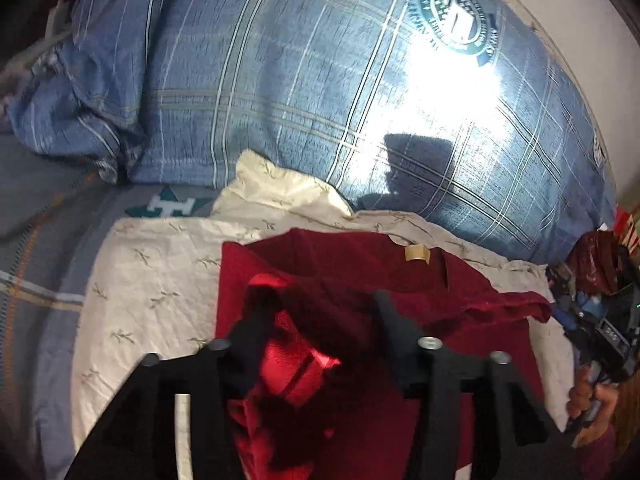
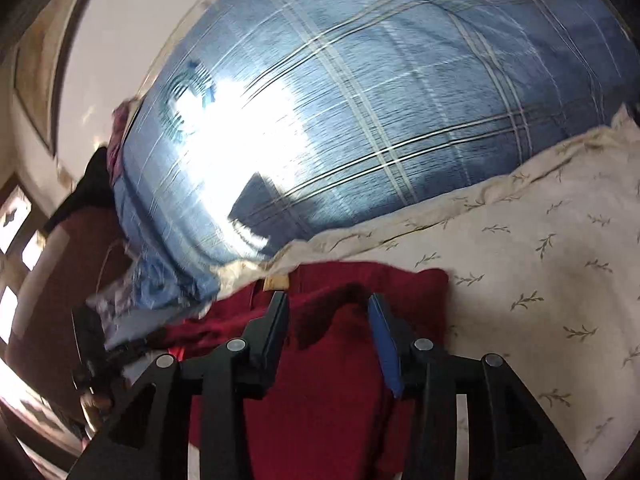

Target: Fold small clothes

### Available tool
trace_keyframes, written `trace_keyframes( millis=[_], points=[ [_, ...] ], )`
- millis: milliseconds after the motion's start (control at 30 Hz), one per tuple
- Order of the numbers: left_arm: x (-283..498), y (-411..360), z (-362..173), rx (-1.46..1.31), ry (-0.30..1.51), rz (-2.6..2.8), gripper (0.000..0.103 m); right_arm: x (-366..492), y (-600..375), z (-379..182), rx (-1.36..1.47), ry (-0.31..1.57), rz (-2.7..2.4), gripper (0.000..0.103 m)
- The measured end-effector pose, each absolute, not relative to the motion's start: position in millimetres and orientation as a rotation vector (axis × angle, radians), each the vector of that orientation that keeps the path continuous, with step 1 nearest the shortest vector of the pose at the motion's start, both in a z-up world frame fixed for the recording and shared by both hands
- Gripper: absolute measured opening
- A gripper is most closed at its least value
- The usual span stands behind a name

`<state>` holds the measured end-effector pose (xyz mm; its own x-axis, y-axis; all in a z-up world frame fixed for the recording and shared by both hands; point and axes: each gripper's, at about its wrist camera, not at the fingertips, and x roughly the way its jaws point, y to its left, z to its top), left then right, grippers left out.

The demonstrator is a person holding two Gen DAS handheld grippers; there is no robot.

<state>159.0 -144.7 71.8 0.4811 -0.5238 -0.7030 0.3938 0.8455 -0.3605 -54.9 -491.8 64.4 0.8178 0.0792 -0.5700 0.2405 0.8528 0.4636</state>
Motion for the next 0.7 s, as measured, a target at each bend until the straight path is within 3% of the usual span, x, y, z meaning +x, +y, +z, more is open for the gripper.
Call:
trace_keyframes(
  millis=[67,267,533,700],
  points=[
    [154,-142,80,-0.139,0.845,-0.534,0.077,-51,-474,64,0.474,0.661,-0.079,0.042],
    [152,-148,78,-0.110,0.851,-0.502,0.077,-8,-445,47,0.337,0.736,-0.098,0.039],
    [208,-174,26,-0.049,1.013,-0.308,0.078,75,-472,1,0.341,0.891,-0.298,0.040],
    [226,-174,13,-0.114,1.051,-0.316,0.079,63,-462,8,0.299,0.864,-0.291,0.041]
  ],
)
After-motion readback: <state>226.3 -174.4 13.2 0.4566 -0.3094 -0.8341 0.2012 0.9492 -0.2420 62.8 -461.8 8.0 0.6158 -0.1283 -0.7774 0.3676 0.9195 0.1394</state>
